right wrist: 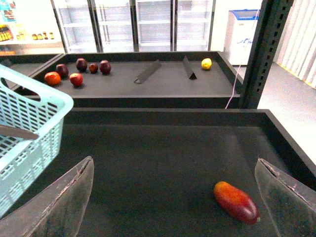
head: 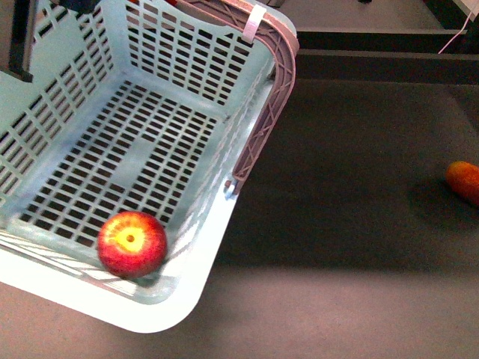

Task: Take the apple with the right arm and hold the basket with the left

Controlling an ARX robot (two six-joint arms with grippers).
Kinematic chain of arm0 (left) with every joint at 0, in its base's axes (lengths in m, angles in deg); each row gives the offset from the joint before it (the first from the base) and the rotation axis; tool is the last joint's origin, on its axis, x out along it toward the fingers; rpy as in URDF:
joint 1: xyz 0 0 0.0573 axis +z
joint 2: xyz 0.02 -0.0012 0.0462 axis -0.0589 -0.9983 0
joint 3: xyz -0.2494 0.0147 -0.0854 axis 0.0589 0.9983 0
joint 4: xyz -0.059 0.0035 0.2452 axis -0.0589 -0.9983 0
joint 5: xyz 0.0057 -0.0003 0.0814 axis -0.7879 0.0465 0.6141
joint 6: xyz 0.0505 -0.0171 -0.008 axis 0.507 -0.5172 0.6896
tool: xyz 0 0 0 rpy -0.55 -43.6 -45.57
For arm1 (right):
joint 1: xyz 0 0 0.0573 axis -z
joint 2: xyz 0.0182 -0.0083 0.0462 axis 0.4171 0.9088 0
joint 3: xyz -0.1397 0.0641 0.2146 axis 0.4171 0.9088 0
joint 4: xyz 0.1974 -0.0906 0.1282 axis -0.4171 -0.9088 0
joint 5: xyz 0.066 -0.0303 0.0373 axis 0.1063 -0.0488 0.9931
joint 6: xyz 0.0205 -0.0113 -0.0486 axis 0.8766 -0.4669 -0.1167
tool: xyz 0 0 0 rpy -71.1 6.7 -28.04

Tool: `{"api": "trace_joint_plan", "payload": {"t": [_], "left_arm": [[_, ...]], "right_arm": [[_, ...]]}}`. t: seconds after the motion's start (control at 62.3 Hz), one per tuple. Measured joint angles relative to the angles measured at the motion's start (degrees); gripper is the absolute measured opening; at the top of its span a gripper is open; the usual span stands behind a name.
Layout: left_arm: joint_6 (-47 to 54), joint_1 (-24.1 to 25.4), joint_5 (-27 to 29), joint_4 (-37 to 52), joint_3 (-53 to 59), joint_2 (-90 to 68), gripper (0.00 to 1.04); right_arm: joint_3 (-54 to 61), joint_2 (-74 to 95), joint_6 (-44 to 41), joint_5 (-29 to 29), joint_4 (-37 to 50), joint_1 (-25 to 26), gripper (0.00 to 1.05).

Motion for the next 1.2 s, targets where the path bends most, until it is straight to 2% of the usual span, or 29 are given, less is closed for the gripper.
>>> {"api": "trace_joint_plan", "payload": {"t": [0.193,0.385,0.69,0.866,0.947,1.203], "left_arm": [[-5.0,6.7,-4.5,-0.2,0.0,-5.1,0.07],[-8.0,13.6,-4.5,2.5,3.0,-8.6,0.07],[-10.5,16.0,-6.1,4.5,6.3,-9.3,0.07],[-13.4,17.2,-6.6,1.2,6.9,-8.2,0.08],[-14.5,17.5,-6.5,-0.1,7.6,-7.4,0.26],[-16.6,16.0,-5.4,-6.2,9.5,-1.2,0.69]], "right_arm": [[0.0,0.0,0.0,-0.1,0.0,0.0,0.96],[0.0,0.0,0.0,-0.1,0.0,0.0,0.96],[0.0,0.0,0.0,-0.1,0.0,0.0,0.96],[0.0,0.0,0.0,-0.1,0.0,0.0,0.96],[0.0,0.0,0.0,-0.1,0.0,0.0,0.96],[0.0,0.0,0.0,-0.1,0.0,0.0,0.96]]}}
